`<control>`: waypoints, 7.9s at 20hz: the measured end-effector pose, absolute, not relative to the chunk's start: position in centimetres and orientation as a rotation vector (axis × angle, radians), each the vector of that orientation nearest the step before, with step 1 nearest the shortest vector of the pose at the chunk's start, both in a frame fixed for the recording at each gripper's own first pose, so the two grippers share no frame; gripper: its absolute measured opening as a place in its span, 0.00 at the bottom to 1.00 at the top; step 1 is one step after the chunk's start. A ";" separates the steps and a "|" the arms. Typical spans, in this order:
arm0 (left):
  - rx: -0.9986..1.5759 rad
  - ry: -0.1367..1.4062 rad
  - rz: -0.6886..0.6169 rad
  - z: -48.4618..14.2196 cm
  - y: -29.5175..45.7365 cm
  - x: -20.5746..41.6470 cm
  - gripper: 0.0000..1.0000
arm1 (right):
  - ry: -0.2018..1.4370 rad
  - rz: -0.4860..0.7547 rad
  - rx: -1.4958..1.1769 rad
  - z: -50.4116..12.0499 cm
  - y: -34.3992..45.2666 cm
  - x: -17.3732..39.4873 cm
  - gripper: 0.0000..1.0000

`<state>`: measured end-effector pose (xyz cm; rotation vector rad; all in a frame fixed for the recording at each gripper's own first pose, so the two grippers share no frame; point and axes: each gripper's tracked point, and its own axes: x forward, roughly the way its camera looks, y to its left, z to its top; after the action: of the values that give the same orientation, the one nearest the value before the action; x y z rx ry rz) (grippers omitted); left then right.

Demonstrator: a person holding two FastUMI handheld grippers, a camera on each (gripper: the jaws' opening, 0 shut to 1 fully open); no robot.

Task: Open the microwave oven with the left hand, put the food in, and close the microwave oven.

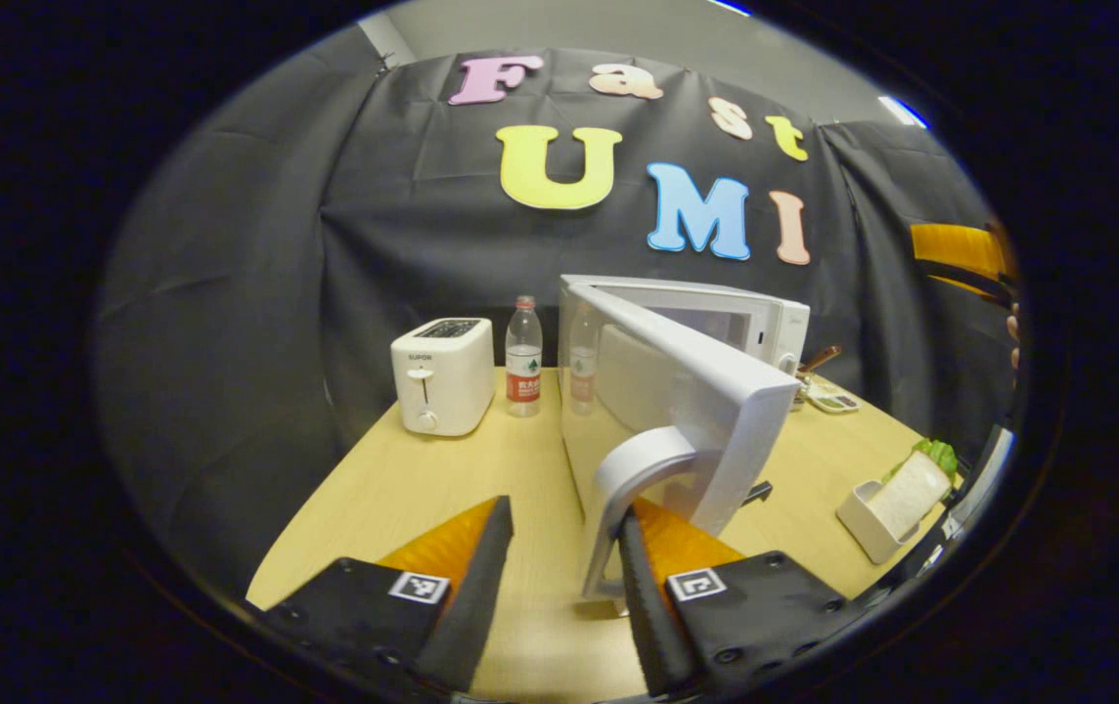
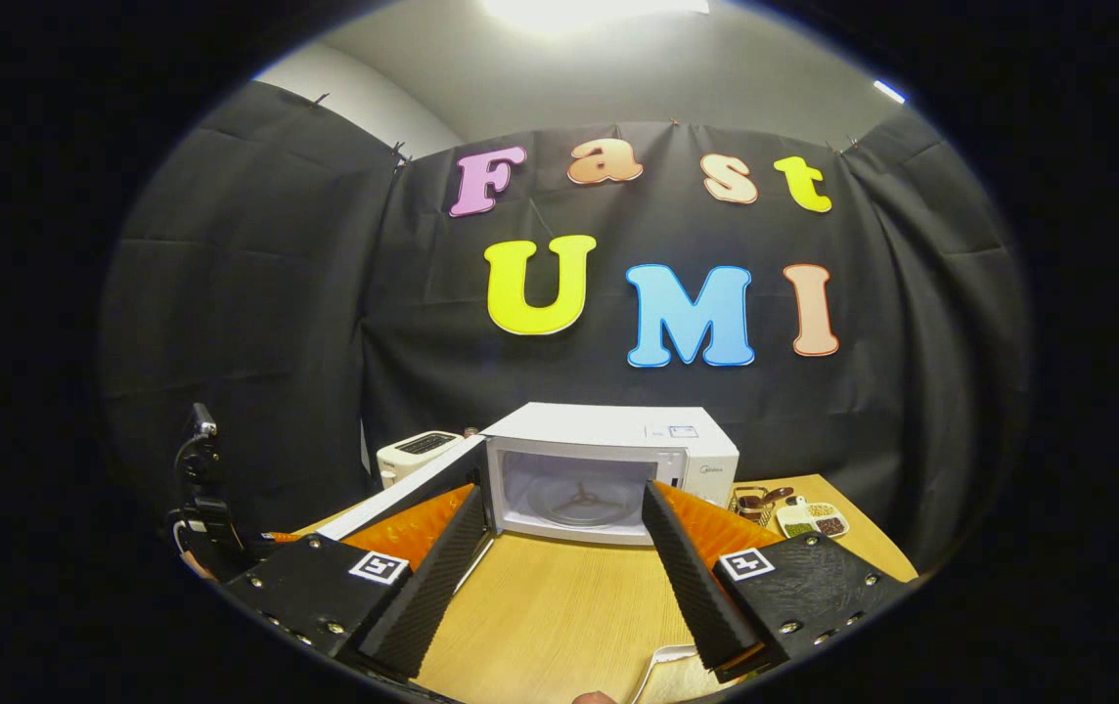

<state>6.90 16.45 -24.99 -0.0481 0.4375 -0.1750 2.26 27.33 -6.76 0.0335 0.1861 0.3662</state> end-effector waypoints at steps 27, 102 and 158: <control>0.023 0.040 0.082 -2.6 2.2 1.1 0.96 | 0.869 0.451 0.347 -24.2 8.3 1.3 0.98; 0.140 0.150 0.318 -6.1 32.5 7.8 0.96 | 0.594 0.161 0.960 -33.2 38.2 33.0 0.35; 0.011 0.343 0.168 -19.8 7.1 6.5 0.07 | 0.257 0.172 0.099 -11.1 0.0 9.0 0.98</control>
<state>6.47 7.07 -19.79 0.0108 0.3432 0.1676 8.99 0.04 -11.12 0.0989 0.2569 0.1715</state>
